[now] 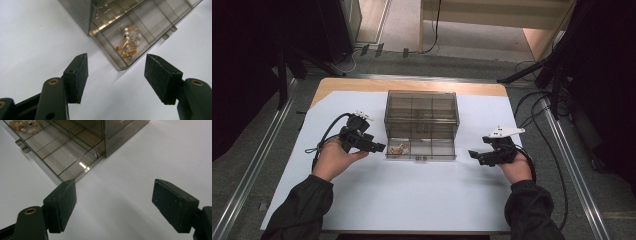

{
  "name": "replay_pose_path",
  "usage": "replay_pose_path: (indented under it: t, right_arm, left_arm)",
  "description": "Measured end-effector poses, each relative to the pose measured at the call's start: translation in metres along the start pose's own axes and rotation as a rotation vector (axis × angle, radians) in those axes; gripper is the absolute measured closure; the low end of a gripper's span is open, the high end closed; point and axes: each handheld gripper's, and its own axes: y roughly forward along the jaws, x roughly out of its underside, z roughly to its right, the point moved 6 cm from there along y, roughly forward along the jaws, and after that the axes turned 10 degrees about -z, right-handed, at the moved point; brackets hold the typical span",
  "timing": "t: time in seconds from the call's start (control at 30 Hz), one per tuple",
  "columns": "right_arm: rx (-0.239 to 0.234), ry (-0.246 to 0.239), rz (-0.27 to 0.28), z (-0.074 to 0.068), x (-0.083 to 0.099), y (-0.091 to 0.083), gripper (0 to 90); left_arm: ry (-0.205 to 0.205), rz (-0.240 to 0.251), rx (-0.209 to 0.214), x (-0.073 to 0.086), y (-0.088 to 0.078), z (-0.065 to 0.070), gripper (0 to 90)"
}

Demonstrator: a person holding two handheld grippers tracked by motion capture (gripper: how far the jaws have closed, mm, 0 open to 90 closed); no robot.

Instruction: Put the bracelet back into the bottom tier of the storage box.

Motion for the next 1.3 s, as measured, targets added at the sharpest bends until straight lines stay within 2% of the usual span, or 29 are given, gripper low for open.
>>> replay_pose_path:
  t: [0.1,0.23,0.5,0.73,0.83,0.87,0.93,1.1,1.2,1.27,1.3]
  right_arm:
    - [-0.002,-0.002,0.001,0.000,-0.001,0.001,20.9]
    - [-0.005,-0.003,0.001,0.001,-0.003,0.002,20.9]
    - [-0.008,-0.009,0.000,0.000,-0.005,0.004,20.9]
    - [-0.008,-0.012,-0.002,0.000,-0.006,0.005,21.0]
    - [-0.008,-0.013,-0.002,0.000,-0.006,0.005,20.9]
    - [-0.008,-0.012,-0.002,0.000,-0.006,0.005,21.0]
    - [-0.008,-0.011,-0.002,0.000,-0.006,0.005,20.9]
    - [-0.009,-0.013,-0.003,-0.001,-0.006,0.005,20.9]
    - [-0.009,-0.015,-0.004,-0.001,-0.006,0.005,20.9]
    - [-0.009,-0.014,-0.006,-0.001,-0.006,0.005,20.9]
    - [-0.009,-0.014,-0.008,-0.001,-0.006,0.005,21.0]
  left_arm:
    - [-0.016,0.005,-0.004,0.004,-0.002,-0.006,36.7]
    - [-0.037,0.043,0.038,0.008,-0.009,-0.008,36.2]
    - [-0.070,0.041,0.001,0.020,-0.017,-0.022,35.4]
    - [-0.102,0.073,0.002,0.027,-0.024,-0.032,35.4]
    - [-0.115,0.082,-0.017,0.030,-0.026,-0.037,35.4]
    - [-0.130,0.096,-0.048,0.031,-0.026,-0.039,34.9]
    - [-0.122,0.100,-0.083,0.034,-0.026,-0.044,33.7]
    - [-0.154,0.113,-0.100,0.039,-0.026,-0.053,33.7]
    - [-0.173,0.133,-0.144,0.040,-0.025,-0.059,29.5]
    - [-0.181,0.146,-0.190,0.040,-0.023,-0.063,23.6]
    - [-0.182,0.141,-0.191,0.041,-0.022,-0.064,22.8]
